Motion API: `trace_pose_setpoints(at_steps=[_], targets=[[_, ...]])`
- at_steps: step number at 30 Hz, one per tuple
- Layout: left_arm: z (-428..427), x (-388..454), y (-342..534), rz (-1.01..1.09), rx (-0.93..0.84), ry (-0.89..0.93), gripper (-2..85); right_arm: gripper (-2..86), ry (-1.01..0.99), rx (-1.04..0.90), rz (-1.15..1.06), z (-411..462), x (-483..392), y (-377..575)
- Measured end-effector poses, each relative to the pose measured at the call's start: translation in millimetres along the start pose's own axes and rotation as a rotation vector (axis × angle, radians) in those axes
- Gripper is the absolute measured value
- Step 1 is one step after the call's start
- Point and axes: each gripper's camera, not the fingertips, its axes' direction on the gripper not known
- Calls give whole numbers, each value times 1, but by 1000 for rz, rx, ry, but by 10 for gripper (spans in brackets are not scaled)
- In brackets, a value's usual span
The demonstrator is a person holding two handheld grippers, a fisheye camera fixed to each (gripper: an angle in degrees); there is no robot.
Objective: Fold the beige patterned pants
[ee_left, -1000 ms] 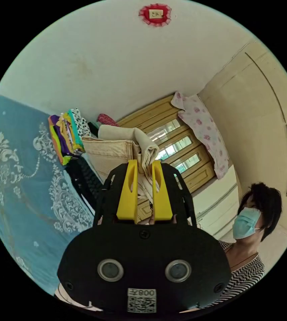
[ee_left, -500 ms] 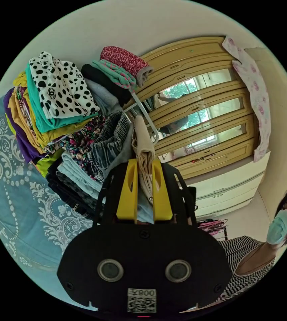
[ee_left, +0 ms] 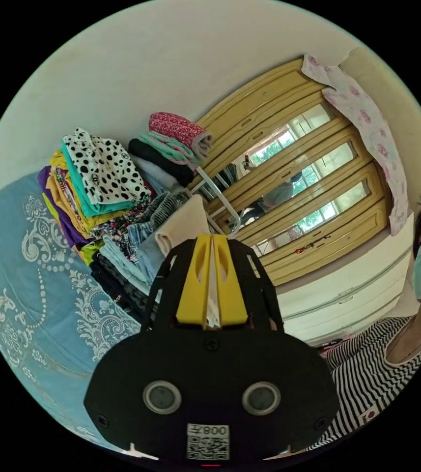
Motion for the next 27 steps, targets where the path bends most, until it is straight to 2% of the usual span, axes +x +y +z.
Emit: trace_pose_setpoints(at_steps=[2,4,10,16,22,25,27], targets=[[48,7,-27,60,-113,-105,7,13,45,-5,-1,0,-20,-5],[81,-2,-40,20,-195,-230,4,15,85,-8,2,2,-38,-9],[128,-14,-68,-2,-221,-163,1,25,104,51,78,-3,-90,-13],[169,-7,-99,53,-304,-180,1,17,285,150,87,-27,-163,-9],[196,-10,-116,70,-302,-161,1,5,475,200,-33,-42,-227,-53],[207,-8,-124,63,-315,-186,1,3,555,162,-108,-36,-231,-96],[212,-7,-128,28,-324,-191,1,2,551,-24,-101,-7,-208,-133]])
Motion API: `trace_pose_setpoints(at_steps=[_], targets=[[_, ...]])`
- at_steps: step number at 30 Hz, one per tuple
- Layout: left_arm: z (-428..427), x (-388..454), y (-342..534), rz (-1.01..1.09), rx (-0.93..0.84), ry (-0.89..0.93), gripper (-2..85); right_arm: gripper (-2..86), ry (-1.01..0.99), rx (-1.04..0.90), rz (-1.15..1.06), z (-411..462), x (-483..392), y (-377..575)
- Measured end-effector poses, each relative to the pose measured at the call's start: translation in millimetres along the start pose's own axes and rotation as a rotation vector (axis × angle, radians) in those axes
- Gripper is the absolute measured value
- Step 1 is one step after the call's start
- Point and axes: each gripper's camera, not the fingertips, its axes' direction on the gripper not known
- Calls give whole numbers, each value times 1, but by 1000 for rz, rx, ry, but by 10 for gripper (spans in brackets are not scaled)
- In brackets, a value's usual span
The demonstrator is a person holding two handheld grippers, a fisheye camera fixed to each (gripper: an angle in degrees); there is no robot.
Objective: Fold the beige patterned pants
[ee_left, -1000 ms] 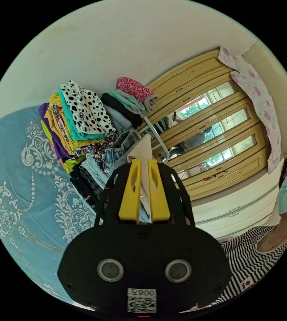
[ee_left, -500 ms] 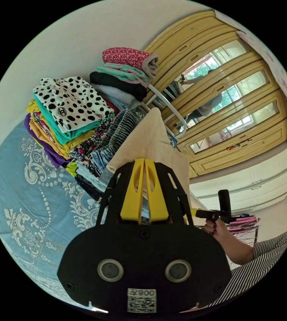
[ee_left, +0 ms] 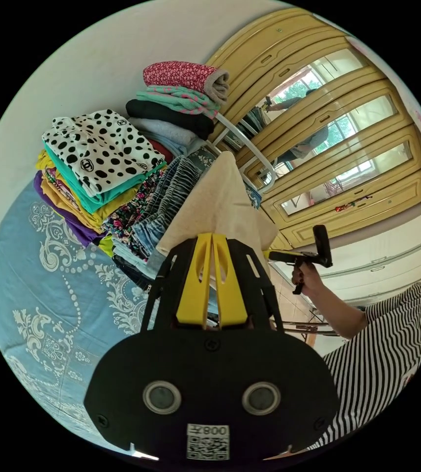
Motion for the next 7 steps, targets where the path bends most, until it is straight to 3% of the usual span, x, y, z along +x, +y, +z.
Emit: trace_pose_setpoints(at_steps=[5,7], targets=[[-3,17,-17,-44,-17,-3,1,3,-48,-120,-60,9,-19,-16],[-5,25,-24,-25,3,23,1,5,-91,-81,-85,-13,-26,-21]])
